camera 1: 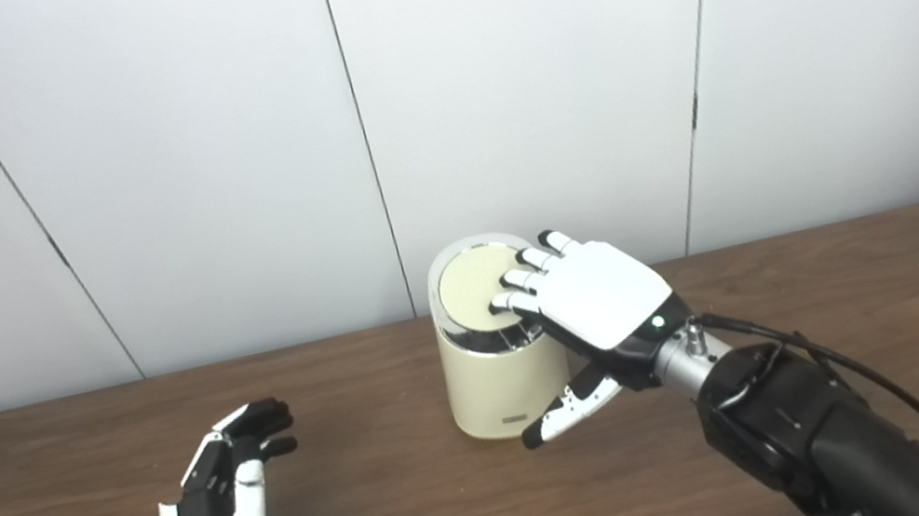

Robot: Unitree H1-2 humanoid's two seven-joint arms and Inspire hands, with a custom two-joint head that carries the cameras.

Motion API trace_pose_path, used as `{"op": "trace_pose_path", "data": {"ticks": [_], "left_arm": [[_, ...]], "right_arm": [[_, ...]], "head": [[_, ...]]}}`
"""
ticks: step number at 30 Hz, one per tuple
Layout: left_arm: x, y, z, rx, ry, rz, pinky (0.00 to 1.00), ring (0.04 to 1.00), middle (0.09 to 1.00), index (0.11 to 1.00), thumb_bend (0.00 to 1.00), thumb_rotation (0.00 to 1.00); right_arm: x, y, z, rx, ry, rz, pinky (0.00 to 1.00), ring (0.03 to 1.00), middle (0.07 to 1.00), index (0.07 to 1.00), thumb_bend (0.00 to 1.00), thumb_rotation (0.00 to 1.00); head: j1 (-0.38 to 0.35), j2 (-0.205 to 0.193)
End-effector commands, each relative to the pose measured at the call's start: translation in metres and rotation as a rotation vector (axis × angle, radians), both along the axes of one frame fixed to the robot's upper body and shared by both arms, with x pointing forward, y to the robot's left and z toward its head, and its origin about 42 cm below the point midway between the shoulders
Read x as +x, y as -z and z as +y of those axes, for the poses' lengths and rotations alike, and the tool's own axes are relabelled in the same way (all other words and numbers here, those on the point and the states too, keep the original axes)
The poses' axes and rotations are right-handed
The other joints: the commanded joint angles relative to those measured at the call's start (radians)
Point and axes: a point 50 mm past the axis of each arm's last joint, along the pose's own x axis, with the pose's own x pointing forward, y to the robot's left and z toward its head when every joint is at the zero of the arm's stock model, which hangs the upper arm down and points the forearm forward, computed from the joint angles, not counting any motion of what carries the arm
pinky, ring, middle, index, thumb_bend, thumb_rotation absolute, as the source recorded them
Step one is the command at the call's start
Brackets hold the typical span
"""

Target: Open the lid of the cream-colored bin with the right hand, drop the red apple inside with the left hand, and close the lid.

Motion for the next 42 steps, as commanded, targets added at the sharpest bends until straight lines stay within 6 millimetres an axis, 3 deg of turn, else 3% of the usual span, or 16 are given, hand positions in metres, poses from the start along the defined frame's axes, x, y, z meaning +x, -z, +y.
{"op": "trace_pose_path", "data": {"ticks": [1,6,8,11,20,25,28,31,32,35,38,39,42], "left_arm": [[0.007,-0.017,-0.001,0.015,0.000,-0.078,0.64,0.703,0.700,0.681,0.34,0.66],[0.007,-0.017,-0.001,0.013,0.000,-0.083,0.64,0.701,0.702,0.682,0.34,0.66],[0.007,-0.016,0.000,0.011,0.003,-0.078,0.65,0.703,0.703,0.683,0.33,0.66],[0.007,-0.016,0.000,0.012,0.007,-0.071,0.66,0.706,0.706,0.685,0.33,0.66],[0.008,-0.014,0.000,0.011,0.013,-0.072,0.66,0.713,0.712,0.687,0.33,0.65],[0.008,-0.015,0.000,0.008,0.006,-0.078,0.66,0.707,0.707,0.681,0.35,0.64],[0.007,-0.015,0.001,0.006,0.001,-0.085,0.64,0.705,0.706,0.681,0.33,0.63],[0.008,-0.015,0.003,0.001,-0.001,-0.089,0.64,0.705,0.702,0.678,0.32,0.60],[0.008,-0.015,0.004,-0.003,0.000,-0.089,0.64,0.706,0.704,0.680,0.32,0.58],[0.008,-0.015,0.006,-0.010,-0.016,-0.076,0.63,0.695,0.699,0.681,0.31,0.47],[0.007,-0.012,0.008,-0.012,-0.025,-0.064,0.61,0.688,0.699,0.681,0.31,0.29],[0.006,-0.011,0.008,-0.010,-0.026,-0.056,0.61,0.687,0.699,0.681,0.31,0.27],[0.004,-0.006,0.010,-0.001,-0.035,-0.039,0.60,0.689,0.703,0.683,0.32,0.21]], "right_arm": [[0.001,-0.002,-0.015,0.038,0.033,0.010,0.90,0.898,0.866,0.789,0.82,0.78],[-0.013,-0.013,-0.024,0.358,-0.043,-0.080,0.79,0.822,0.822,0.804,0.75,0.73],[-0.016,-0.012,-0.028,0.465,-0.049,-0.118,0.81,0.884,0.889,0.911,0.73,0.80],[-0.018,-0.004,-0.036,0.564,-0.046,-0.171,0.89,0.979,0.980,0.986,0.72,0.89],[-0.026,0.008,-0.042,0.700,-0.018,-0.203,0.99,1.000,1.000,1.000,0.72,0.94],[-0.029,0.031,-0.053,0.876,-0.051,-0.245,0.97,1.000,1.000,1.000,0.67,0.89],[-0.029,0.049,-0.061,1.024,-0.067,-0.269,0.90,0.967,0.994,0.994,0.58,0.84],[-0.035,0.077,-0.072,1.163,-0.055,-0.287,0.81,0.900,0.927,0.911,0.42,0.77],[-0.038,0.087,-0.076,1.204,-0.053,-0.296,0.73,0.845,0.884,0.863,0.37,0.73],[-0.047,0.115,-0.090,1.297,-0.007,-0.290,0.63,0.748,0.784,0.776,0.27,0.39],[-0.052,0.141,-0.102,1.353,0.069,-0.238,0.57,0.688,0.727,0.730,0.25,0.13],[-0.055,0.151,-0.105,1.378,0.100,-0.213,0.57,0.681,0.721,0.725,0.25,0.09],[-0.062,0.167,-0.107,1.455,0.144,-0.144,0.56,0.659,0.698,0.699,0.28,0.18]], "head": [[-0.001,0.001],[-0.002,-0.002],[-0.002,-0.004],[-0.002,-0.005],[0.000,-0.010],[0.004,-0.012],[0.004,-0.011],[0.006,-0.010],[0.006,-0.010],[0.007,-0.008],[0.008,-0.006],[0.010,-0.003],[0.009,0.002]]}}
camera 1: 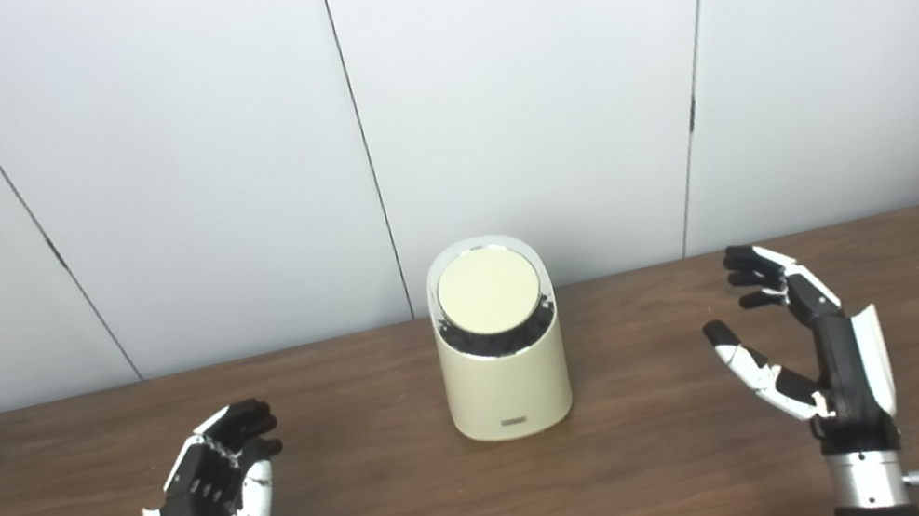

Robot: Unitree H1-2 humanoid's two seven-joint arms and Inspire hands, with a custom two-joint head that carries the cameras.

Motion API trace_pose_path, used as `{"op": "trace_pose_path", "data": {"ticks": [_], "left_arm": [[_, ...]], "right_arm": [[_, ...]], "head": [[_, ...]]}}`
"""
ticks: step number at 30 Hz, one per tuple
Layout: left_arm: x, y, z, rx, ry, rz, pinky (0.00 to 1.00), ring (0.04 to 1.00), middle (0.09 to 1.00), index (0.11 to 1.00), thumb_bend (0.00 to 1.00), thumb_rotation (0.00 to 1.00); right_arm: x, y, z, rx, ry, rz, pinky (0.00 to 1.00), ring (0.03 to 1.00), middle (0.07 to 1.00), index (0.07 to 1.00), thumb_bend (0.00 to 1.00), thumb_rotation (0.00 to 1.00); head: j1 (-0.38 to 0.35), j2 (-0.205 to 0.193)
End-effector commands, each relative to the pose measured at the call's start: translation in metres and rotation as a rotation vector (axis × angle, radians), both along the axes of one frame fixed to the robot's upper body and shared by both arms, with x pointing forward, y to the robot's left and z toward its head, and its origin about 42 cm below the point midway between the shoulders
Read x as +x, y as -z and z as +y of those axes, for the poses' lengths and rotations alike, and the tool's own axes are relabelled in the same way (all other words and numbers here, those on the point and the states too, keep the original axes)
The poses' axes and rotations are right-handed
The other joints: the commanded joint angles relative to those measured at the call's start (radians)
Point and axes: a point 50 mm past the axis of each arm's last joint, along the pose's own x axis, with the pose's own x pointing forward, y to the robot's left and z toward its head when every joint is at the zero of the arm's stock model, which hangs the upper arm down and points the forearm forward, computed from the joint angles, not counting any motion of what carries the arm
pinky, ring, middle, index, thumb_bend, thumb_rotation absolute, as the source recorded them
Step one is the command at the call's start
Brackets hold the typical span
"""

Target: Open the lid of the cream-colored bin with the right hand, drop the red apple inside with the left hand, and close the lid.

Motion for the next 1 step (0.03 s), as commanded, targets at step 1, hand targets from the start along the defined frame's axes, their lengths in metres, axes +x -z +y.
{"op": "trace_pose_path", "data": {"ticks": [1], "left_arm": [[0.0037,-0.0050,0.0029,0.017,-0.010,-0.027,0.59,0.680,0.697,0.680,0.31,0.20]], "right_arm": [[-0.0228,0.0370,-0.0009,0.060,-0.008,0.106,0.59,0.676,0.705,0.699,0.29,0.25]], "head": [[-0.003,0.003]]}}
